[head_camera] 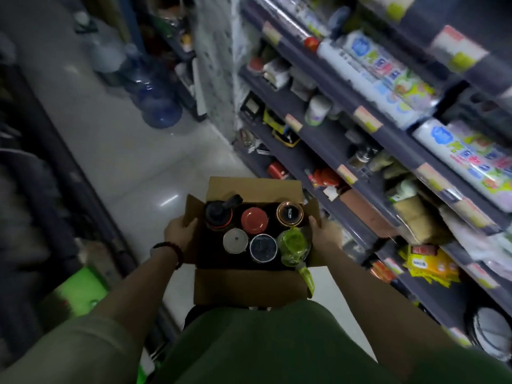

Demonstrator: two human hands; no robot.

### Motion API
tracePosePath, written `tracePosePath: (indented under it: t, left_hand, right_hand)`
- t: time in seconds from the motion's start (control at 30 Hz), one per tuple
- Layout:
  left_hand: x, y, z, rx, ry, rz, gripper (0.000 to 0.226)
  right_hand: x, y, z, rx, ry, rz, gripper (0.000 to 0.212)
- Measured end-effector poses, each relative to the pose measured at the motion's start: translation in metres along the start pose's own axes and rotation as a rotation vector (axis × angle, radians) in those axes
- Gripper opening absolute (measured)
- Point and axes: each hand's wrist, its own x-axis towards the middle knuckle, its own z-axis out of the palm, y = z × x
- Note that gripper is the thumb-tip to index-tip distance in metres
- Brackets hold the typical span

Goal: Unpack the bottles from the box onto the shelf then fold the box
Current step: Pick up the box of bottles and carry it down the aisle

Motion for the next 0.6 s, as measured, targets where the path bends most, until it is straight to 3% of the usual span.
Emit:
tracePosePath:
  t: [0.23, 0.43, 0.6]
  left_hand:
    - [0.02, -0.006, -0.044, -0.128, 0.111, -0.108, 0.032]
    - [0.046, -0.014, -0.065, -0.177, 0.224, -0.225, 0.035]
    - [0.055, 0.002, -0.071, -0.276, 0.378, -0.34, 0.033]
  right_hand:
    - [0.035, -0.067, 0.029, -0.025, -0.028, -0.132, 0.042]
    - [0.075, -0.139, 0.038, -0.09, -0.123, -0.385, 0.037]
    - [0.12, -0.198, 0.05, -0.168, -0.253, -0.413, 0.041]
